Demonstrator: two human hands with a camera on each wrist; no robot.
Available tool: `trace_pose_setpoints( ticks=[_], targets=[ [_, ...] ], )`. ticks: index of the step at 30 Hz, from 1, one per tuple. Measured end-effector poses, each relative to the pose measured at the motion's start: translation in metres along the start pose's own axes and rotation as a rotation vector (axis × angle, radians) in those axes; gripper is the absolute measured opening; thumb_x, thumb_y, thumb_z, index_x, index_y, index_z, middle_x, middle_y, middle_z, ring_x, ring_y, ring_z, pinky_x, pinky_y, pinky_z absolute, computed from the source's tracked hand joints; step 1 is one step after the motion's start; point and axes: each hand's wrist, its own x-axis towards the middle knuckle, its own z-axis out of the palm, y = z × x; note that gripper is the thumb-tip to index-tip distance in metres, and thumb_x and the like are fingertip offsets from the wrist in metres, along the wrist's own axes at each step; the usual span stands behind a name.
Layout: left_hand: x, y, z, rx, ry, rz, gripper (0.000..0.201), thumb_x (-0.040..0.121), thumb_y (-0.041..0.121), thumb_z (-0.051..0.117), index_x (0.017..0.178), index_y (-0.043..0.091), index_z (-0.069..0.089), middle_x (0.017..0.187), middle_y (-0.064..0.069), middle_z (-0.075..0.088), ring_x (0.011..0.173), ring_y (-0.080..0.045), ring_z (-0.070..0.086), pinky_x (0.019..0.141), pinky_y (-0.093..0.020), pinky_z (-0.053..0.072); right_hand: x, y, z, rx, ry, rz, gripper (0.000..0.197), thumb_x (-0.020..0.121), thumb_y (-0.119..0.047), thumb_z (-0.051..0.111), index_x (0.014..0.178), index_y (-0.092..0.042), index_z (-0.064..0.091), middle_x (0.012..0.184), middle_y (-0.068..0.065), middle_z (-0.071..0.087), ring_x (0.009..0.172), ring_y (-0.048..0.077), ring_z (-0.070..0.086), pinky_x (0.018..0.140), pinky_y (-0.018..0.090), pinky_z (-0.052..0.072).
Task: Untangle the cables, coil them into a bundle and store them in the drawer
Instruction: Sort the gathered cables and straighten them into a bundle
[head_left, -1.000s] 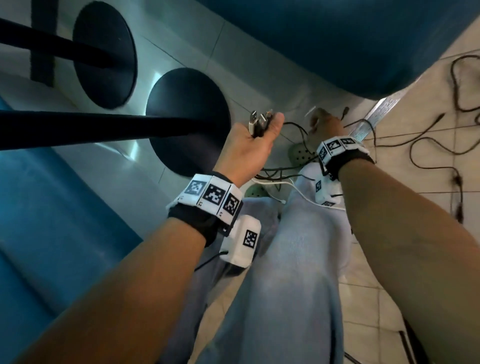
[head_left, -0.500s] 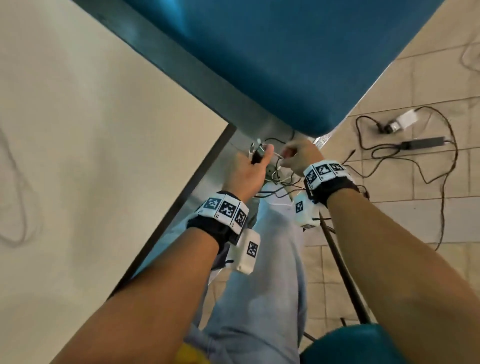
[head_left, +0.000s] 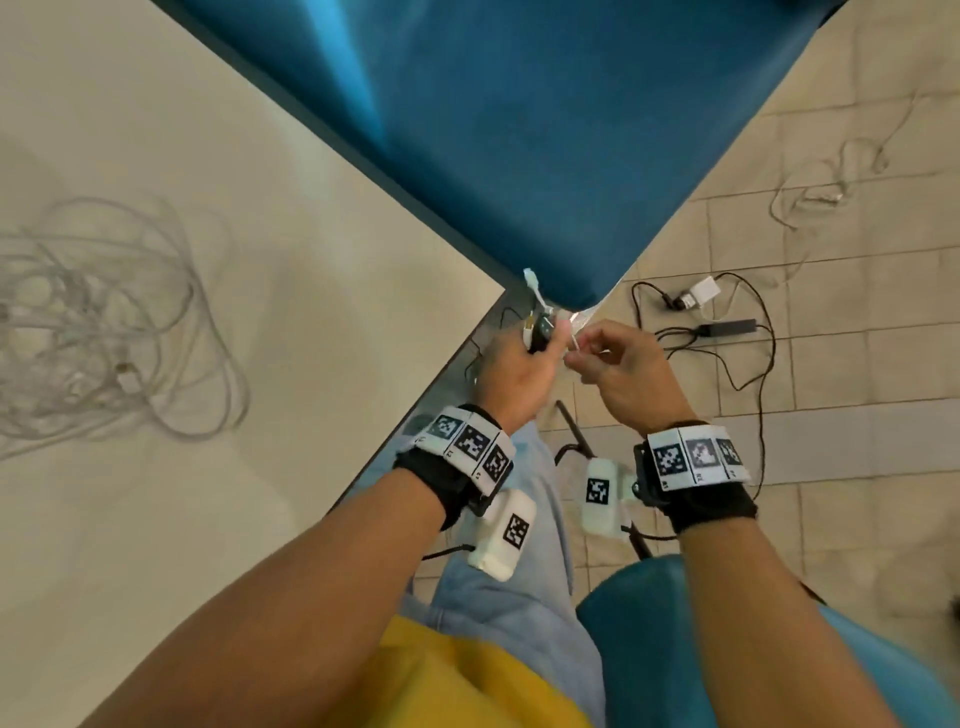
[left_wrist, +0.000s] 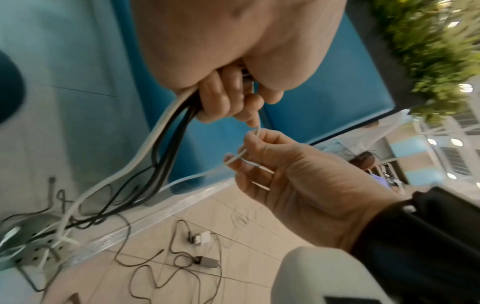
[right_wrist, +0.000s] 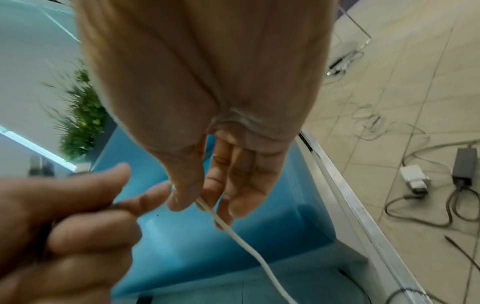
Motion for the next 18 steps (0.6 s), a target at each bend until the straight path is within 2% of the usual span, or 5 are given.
trace_pose_setpoints(
  ticks=[4, 8, 11, 13, 18],
  targets=[
    [-0.021, 0.039, -0.004, -0.060, -0.063, 0.088, 0.034, 0.096, 0.042, 0.049, 0.089, 0.015, 0.068, 0.069, 0.009, 0.061, 0.066, -0.004, 0.057, 0.064, -0.029, 0.048, -0.032, -0.034, -0.021, 0.152, 0.086, -0.054, 0.005, 0.086, -0.003, 0.065, 0.089, -0.007, 0.065, 0.085, 0.014, 0.065, 0.081, 0.019, 0.065, 0.069, 0.028, 0.056],
    [-0.038, 0.074, -0.017, -0.139, -0.095, 0.189, 0.033, 0.097, 0.035, 0.050, 0.090, 0.010, 0.070, 0.057, 0.014, 0.056, 0.056, 0.003, 0.052, 0.058, -0.014, 0.040, -0.052, -0.069, -0.037, 0.193, 0.030, -0.144, 0.013, 0.082, 0.003, 0.068, 0.083, -0.010, 0.065, 0.087, 0.025, 0.063, 0.076, 0.021, 0.059, 0.067, 0.029, 0.053],
    [-0.050, 0.103, -0.038, -0.219, -0.083, 0.238, 0.034, 0.096, 0.033, 0.052, 0.082, 0.006, 0.068, 0.046, 0.015, 0.046, 0.048, -0.003, 0.043, 0.056, -0.021, 0.038, -0.059, -0.101, -0.043, 0.115, -0.087, -0.208, 0.014, 0.081, 0.004, 0.069, 0.080, -0.009, 0.065, 0.075, 0.012, 0.063, 0.070, 0.013, 0.058, 0.066, 0.022, 0.049],
    [-0.056, 0.118, -0.055, -0.272, -0.060, 0.240, 0.035, 0.096, 0.037, 0.053, 0.069, 0.017, 0.064, 0.044, 0.013, 0.040, 0.043, -0.004, 0.037, 0.051, -0.025, 0.033, -0.060, -0.123, -0.043, 0.047, -0.174, -0.209, 0.013, 0.081, 0.002, 0.069, 0.080, -0.011, 0.065, 0.073, -0.001, 0.066, 0.068, 0.005, 0.059, 0.067, 0.016, 0.047],
    [-0.068, 0.146, -0.100, -0.301, -0.063, 0.270, 0.041, 0.098, 0.035, 0.049, 0.063, 0.016, 0.051, 0.048, 0.009, 0.034, 0.039, -0.006, 0.027, 0.045, -0.023, 0.024, -0.055, -0.189, -0.044, 0.060, -0.152, -0.265, 0.015, 0.093, -0.022, 0.061, 0.107, -0.024, 0.063, 0.110, 0.011, 0.068, 0.098, 0.014, 0.064, 0.080, 0.026, 0.052]
  ],
)
